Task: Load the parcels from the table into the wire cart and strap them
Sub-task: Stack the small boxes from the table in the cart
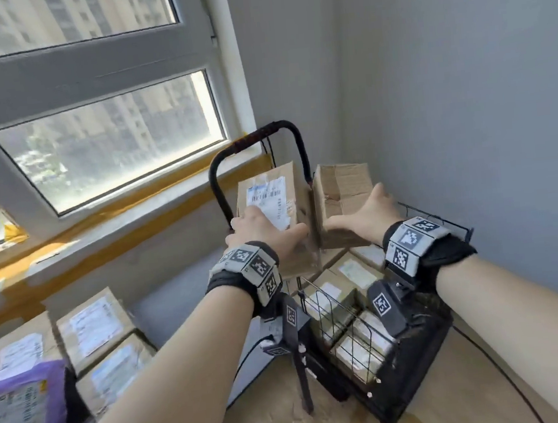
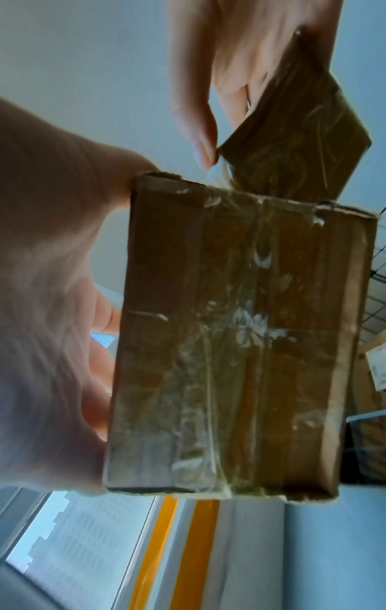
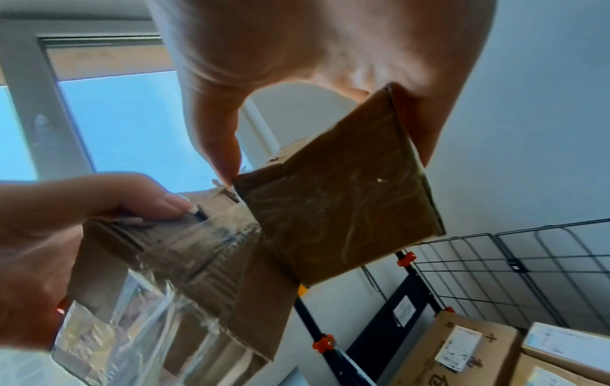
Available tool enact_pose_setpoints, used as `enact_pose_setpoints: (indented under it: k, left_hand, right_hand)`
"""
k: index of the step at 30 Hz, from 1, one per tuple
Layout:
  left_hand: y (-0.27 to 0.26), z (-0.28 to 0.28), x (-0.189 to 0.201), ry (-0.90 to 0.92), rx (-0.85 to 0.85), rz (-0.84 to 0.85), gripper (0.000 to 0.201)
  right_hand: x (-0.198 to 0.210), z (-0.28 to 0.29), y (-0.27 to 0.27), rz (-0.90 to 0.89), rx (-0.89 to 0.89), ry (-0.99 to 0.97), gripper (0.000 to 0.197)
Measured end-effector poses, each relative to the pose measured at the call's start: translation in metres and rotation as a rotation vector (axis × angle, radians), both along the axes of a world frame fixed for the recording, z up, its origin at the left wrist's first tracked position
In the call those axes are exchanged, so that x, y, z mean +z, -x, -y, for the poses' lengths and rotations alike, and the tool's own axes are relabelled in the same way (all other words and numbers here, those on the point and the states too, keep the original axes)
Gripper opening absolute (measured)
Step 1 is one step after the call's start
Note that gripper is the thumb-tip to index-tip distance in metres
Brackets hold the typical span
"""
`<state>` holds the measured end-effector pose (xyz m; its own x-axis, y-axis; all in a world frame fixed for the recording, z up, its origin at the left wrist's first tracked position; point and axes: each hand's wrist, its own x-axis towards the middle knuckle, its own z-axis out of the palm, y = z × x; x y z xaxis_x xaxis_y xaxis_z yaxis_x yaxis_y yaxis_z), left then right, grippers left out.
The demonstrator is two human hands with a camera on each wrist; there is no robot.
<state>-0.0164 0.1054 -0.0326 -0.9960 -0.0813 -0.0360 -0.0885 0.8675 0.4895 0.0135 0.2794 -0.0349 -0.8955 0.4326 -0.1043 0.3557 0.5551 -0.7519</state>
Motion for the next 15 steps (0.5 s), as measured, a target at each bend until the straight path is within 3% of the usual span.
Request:
enact_pose_setpoints:
  k: [3,7,12,15]
  left_hand:
    - [0.008,-0.064,-0.006,0.014,-0.027,0.011,0.091]
    - [0.019,-0.124,-0.021,0.023,-0.038,0.082,0.089]
    - [0.048,-0.155,-0.048,-0.034,-0.006,0.157,0.09]
    - [0.075,-0.164,-0.064,-0.039,0.011,0.209,0.092]
  right_hand:
    - [-0.007,-0.063,0.004,-0.002,-0.023,0.051,0.125]
    - [-0.028,-0.124,0.02,-0.031,-0.004,0.136,0.086]
    - [-0.065,-0.166,0.055,-0.057,0.024,0.321,0.072]
    - [-0.085,-0.176,0.085,-0.026,0.029,0.436,0.076]
